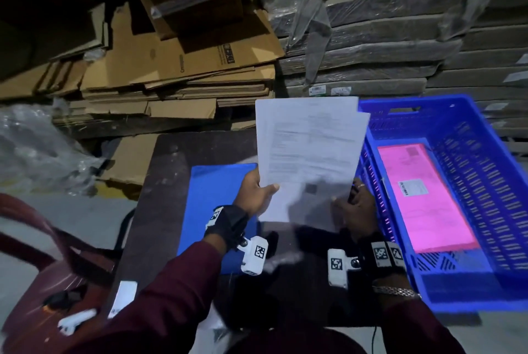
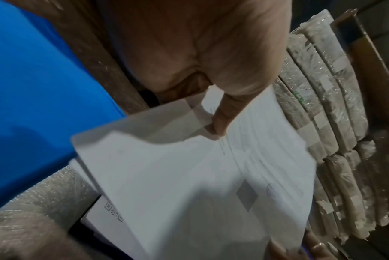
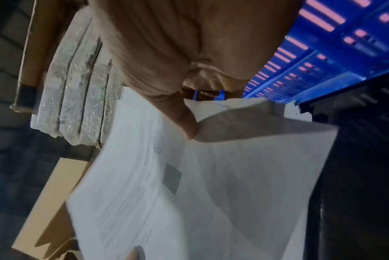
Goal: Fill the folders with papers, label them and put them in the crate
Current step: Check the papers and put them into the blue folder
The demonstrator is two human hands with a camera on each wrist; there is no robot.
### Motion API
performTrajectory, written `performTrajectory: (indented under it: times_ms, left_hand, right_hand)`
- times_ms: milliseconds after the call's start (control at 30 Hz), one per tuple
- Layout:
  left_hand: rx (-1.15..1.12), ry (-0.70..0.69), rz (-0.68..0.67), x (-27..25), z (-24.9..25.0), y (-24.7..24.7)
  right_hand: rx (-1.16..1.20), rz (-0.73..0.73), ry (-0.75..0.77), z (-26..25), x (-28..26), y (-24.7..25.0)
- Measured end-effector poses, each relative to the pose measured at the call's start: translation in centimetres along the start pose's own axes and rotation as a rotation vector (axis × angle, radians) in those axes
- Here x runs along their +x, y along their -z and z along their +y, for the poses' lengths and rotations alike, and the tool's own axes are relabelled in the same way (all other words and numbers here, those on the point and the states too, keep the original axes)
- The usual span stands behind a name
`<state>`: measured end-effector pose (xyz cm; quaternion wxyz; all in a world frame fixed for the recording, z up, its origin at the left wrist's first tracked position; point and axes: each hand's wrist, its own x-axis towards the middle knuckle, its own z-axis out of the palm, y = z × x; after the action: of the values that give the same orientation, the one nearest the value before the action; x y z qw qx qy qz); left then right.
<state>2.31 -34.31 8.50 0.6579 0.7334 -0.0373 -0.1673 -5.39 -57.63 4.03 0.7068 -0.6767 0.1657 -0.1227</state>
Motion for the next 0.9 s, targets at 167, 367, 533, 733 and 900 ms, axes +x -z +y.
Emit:
performTrajectory:
  times_ms: [167, 367, 533, 733, 900]
  left_hand:
    - [0.052, -0.106, 0.039, -2.7, -0.9, -0.1]
    - [0.091, -0.369, 0.262, -5.9, -0.9, -0.7]
    - [0.209, -0.548, 0.243, -6.2, 0.6, 0.8]
    - [0.104, -0.565, 0.132, -6.4, 3.4, 1.6]
    - [0.162, -0.463, 0.030, -6.3, 0.9, 0.2]
  right_hand:
    - [-0.115, 0.046, 0.090, -0.7, -1.0, -1.1]
    - [-0.180, 0.031, 0.205, -1.5, -3.3, -1.8]
    - [-0.063, -0.020, 0.213, -4.2, -4.5, -2.1]
    - [-0.227, -0.129, 0.340, -7.5, -5.3, -0.3]
    - [-0.188, -0.362, 0.037, -4.7, -4.5, 2.0]
